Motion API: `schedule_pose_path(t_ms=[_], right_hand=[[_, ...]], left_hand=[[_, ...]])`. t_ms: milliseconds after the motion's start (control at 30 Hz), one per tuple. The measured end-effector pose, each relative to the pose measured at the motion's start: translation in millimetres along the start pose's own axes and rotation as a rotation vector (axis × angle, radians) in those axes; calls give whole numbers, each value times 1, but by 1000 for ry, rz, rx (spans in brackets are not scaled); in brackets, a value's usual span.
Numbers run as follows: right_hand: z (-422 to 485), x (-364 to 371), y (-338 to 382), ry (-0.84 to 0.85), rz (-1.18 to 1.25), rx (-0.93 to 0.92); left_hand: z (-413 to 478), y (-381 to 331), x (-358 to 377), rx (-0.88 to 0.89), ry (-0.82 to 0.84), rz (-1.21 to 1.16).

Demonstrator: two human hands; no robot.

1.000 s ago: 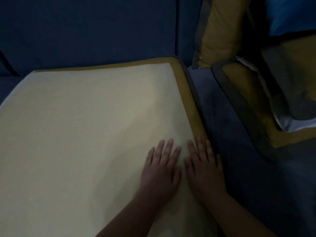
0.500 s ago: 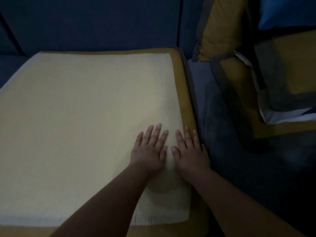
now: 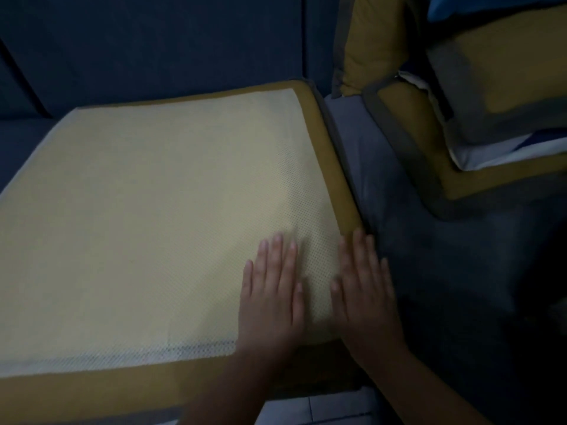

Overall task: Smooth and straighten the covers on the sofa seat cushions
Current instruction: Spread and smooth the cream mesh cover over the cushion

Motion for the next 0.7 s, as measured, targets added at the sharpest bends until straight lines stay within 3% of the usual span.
schedule_pose_path(t_ms=[133,333,567,633,700], right_hand=[[-26,31,-12,275,-79,70],[-15,16,4,374,-99,34],[9,-15,90,148,82,-74],[10,-10,110,129,60,-80],[0,17,118,212,-32,-74]], left_hand=[[-12,12,29,16,178,111],[-10,11,1,49,178,45],[-12,38,-66,81,-61,28],[-19,58,-62,56,-40,43],[-32,84,-46,44,53,73]])
Point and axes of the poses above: each hand's wrist, its own z-axis towards the middle knuckle, its own x-axis out of the palm, y = z × x, the point moved 4 cm from there along z, towards the middle knuckle, and after that the axes turned 8 degrees about -z, right-handed, at the moved point
